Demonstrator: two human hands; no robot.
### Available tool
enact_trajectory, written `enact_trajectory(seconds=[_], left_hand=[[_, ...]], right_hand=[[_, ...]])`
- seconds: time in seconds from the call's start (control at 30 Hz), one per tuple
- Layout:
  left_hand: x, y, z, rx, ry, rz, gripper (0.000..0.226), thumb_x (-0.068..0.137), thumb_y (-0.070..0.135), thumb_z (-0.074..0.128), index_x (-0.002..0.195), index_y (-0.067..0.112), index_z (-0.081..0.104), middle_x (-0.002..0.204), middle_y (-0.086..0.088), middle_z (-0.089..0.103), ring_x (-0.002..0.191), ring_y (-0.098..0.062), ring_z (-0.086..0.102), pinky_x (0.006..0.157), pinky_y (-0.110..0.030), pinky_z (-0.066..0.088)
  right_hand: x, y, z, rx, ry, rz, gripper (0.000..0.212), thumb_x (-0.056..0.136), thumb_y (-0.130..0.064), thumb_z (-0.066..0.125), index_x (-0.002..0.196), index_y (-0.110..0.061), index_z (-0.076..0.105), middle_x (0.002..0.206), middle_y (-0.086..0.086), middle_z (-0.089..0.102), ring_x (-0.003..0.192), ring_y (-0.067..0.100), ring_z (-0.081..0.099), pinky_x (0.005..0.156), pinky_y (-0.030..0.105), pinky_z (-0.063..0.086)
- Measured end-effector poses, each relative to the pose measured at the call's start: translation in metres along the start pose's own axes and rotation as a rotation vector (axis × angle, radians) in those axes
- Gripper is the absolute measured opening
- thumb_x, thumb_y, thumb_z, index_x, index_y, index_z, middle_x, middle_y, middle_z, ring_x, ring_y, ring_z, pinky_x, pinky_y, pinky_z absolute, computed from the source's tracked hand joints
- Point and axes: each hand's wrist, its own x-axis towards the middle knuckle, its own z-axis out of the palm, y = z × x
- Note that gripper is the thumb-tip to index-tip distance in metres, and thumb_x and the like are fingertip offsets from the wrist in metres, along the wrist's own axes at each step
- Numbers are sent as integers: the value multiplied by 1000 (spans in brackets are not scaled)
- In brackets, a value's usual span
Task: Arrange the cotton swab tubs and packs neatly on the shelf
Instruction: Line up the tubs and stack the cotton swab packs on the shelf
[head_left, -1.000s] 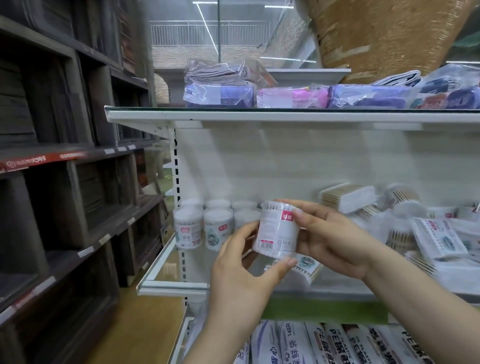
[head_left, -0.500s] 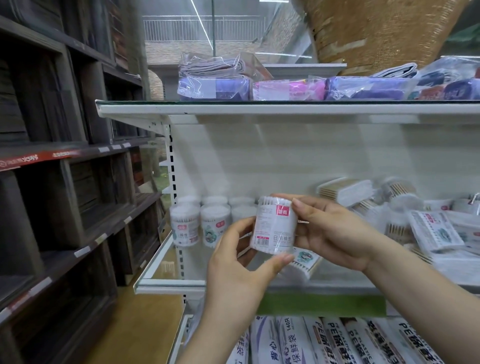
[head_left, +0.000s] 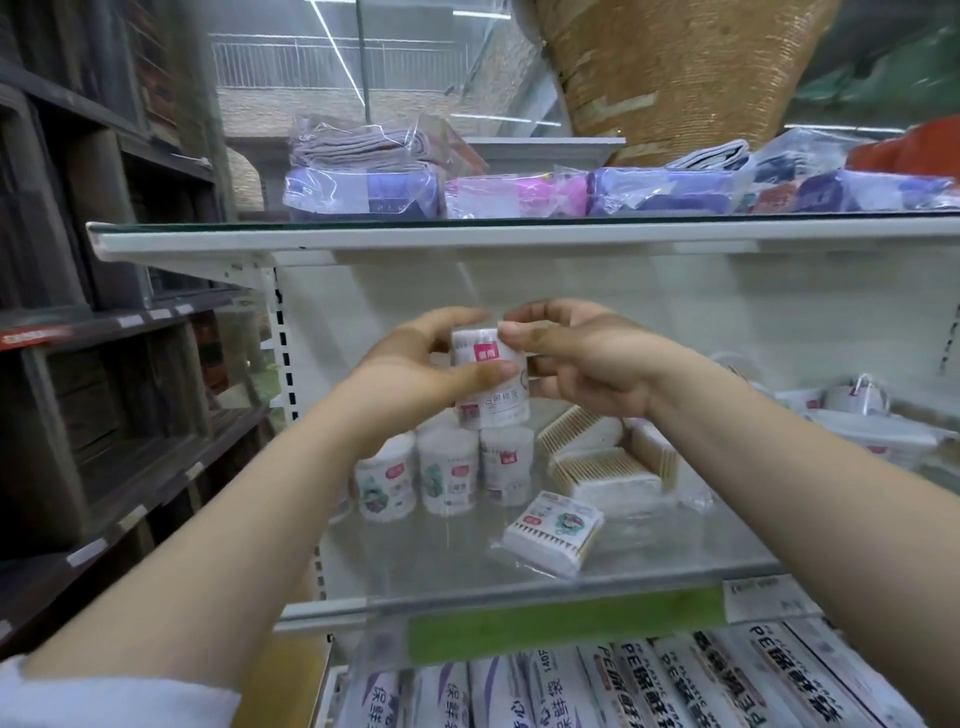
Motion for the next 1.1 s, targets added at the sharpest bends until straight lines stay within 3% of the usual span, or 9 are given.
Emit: enact_trajectory(seconds=[0.17,0.3,0.43,0.53,0.63,0.77,0.9,0.97,1.1], left_hand=[[14,-9,23,-21,32,-23,53,66,36,82,115,35,62,106,11,67,96,-8,65,88,-36,56],[20,-19,38,-32,76,-60,50,69,38,79,115,38,59,112,11,65,97,-6,64,91,-34,53],[26,-27,52,-32,125,-63,53,71,34,79,120,29,58,113,6,66,99,-10,64,92,-34,53],[28,-26,59,-6,160,-63,53,72,31,78,122,27,58,111,5,66,98,-10,64,90,-31,53],[27,-28,61,20,156,-55,53,73,31,78,121,28,58,109,7,66,96,-7,64,84,-26,52],[25,-30,57,23,163,-56,53,73,31,78,121,29,57,109,8,66,90,-3,65,75,-20,52],[29,-29,57,56,179,-62,52,73,31,77,121,31,57,108,10,65,85,4,61,65,-11,47],[32,-27,60,59,179,-57,51,73,30,77,120,30,58,108,10,65,86,5,61,67,-11,49],[41,-26,73,17,149,-53,51,71,31,79,118,31,59,113,4,65,92,-5,64,80,-25,55]], right_hand=[[10,14,-31,-78,86,5,45,87,-22,64,127,-10,47,109,7,66,96,19,66,89,35,53],[22,37,-71,-685,375,-52,49,87,-33,65,130,-14,49,127,5,59,110,17,59,97,35,48],[26,70,-78,-1190,134,-15,58,87,-35,60,138,-14,42,141,6,48,128,22,48,105,31,38],[37,93,-67,-1408,3,9,45,83,-27,55,127,-17,53,128,8,56,113,28,57,95,37,48],[48,106,-64,-1568,-66,113,49,83,-32,53,130,-20,48,129,11,50,110,32,55,93,43,49],[55,109,-68,-1713,-174,203,60,81,-49,44,139,-35,38,144,8,41,130,37,36,106,49,34],[58,106,-79,-1667,-211,290,58,81,-47,47,138,-39,40,148,-3,40,130,29,42,104,42,40],[54,104,-84,-1619,-197,305,58,81,-42,48,139,-38,39,147,-4,41,127,27,46,102,39,42],[51,104,-92,-1603,-175,338,57,82,-39,48,138,-37,41,143,-1,47,120,26,52,100,40,45]])
